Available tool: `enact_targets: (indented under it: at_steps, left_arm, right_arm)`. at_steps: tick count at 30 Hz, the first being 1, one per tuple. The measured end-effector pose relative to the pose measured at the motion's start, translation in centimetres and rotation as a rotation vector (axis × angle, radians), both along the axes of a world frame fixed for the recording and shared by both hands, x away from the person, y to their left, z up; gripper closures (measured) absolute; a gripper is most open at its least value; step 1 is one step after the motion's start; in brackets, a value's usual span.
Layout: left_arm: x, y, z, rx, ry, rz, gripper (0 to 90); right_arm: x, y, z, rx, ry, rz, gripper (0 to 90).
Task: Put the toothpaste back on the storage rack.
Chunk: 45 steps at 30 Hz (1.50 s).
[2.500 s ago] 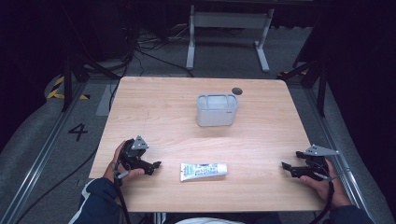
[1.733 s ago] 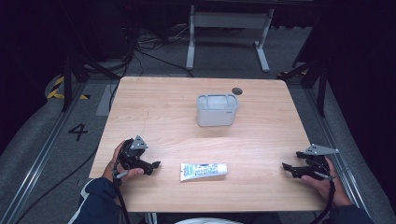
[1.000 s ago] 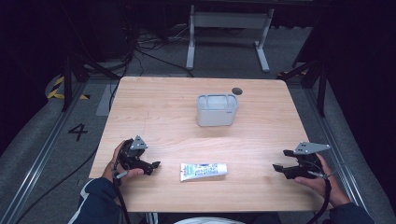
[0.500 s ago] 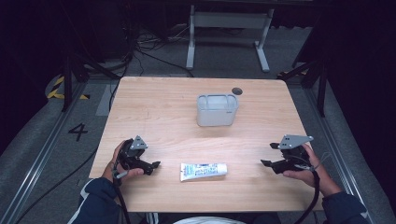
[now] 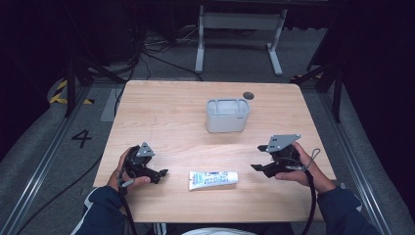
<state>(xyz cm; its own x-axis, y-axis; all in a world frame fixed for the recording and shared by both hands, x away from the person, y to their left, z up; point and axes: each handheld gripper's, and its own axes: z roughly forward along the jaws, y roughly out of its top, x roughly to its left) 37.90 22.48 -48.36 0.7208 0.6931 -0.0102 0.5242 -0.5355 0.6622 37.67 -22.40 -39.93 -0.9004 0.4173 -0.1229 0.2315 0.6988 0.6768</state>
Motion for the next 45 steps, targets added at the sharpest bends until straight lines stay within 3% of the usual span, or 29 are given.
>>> enact_targets:
  at_steps: [14, 30, 37, 40, 45]
  left_arm:
    - [-0.1, 0.0, 0.0, -0.003, 0.002, 0.008, 0.2]
    - [-0.1, 0.0, 0.0, 0.0, -0.001, 0.011, 0.2]
    - [-0.2, 0.0, 0.0, -0.001, 0.002, 0.01, 0.2]
    - [-0.2, 0.0, 0.0, -0.001, 0.002, 0.008, 0.2]
    - [-0.2, 0.0, 0.0, 0.0, 0.002, 0.008, 0.2]
  right_arm:
    - [-0.5, 7.3, 0.5, -0.076, 0.012, 0.187, 32.1]
    - [-0.5, 12.5, -1.1, -0.152, 0.073, 0.327, 36.3]
    - [-0.5, 14.8, -2.3, -0.259, 0.1, 0.368, 38.0]
    - [-0.4, 15.2, -2.5, -0.278, 0.114, 0.367, 38.0]
    - [-0.1, 16.6, -3.2, -0.366, 0.155, 0.382, 40.5]
